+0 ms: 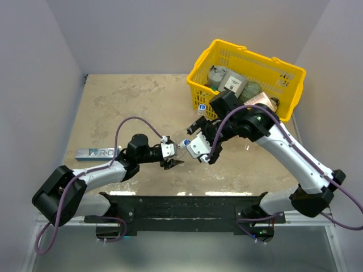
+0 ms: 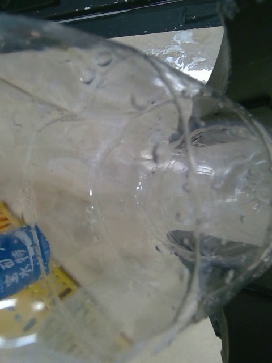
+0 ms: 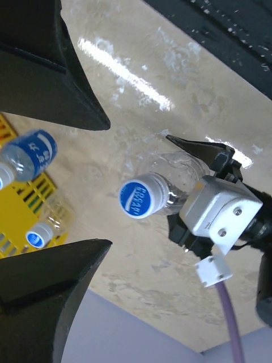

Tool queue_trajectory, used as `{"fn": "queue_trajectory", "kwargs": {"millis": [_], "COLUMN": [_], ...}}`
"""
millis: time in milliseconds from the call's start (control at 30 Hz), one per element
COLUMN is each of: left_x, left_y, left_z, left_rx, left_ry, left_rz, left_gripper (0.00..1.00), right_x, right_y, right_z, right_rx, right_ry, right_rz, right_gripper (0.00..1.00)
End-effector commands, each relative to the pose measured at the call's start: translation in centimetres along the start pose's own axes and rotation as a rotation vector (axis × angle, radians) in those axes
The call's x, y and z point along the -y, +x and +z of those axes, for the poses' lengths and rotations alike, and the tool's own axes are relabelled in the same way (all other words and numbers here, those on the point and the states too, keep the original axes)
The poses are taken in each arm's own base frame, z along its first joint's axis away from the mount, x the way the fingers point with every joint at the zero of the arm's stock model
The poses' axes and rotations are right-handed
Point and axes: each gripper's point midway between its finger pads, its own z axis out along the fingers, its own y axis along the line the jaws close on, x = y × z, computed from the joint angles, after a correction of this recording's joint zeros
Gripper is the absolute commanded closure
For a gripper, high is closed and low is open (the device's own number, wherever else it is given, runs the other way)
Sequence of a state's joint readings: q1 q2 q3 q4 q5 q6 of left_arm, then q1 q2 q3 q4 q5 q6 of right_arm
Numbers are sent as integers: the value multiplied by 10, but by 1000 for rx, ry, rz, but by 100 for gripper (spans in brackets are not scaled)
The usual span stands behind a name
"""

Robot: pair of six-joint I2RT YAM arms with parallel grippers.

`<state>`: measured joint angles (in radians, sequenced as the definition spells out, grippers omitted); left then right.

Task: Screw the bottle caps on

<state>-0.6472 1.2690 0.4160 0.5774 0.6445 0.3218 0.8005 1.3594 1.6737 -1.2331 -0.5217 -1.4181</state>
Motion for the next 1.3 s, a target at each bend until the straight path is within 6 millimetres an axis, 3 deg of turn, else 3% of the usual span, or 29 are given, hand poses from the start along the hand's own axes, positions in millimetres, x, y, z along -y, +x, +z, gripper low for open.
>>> {"fn": "queue_trajectory", "kwargs": {"millis": [0, 467, 900, 1000, 1133, 1233, 1267], "left_x": [0, -5, -10, -12, -16, -27, -39], "left_y": [-13, -13, -19, -21, -25, -32, -33], "left_z": [7, 13, 14, 15, 15, 15, 15], "left_rx": [3, -21, -17, -9, -1, 13, 3], "left_ry": [92, 125, 112, 106, 85, 23, -45], "left_rz": [99, 135, 139, 140, 133, 117, 102], "left_gripper": [100, 100, 100, 100, 100, 100, 100], "right_x": [-4, -5, -23, -23, -25, -28, -26], "right_y": [-7, -8, 4, 7, 12, 16, 17], "right_z": [11, 9, 19, 20, 24, 27, 28], "right_rx": [57, 64, 28, 19, -2, -16, -20], "right_ry": [-111, -152, -217, -223, -241, -255, -255], "right_rz": [-230, -368, -363, -358, -331, -268, -233], "right_gripper": [25, 43, 53, 60, 80, 92, 95]}}
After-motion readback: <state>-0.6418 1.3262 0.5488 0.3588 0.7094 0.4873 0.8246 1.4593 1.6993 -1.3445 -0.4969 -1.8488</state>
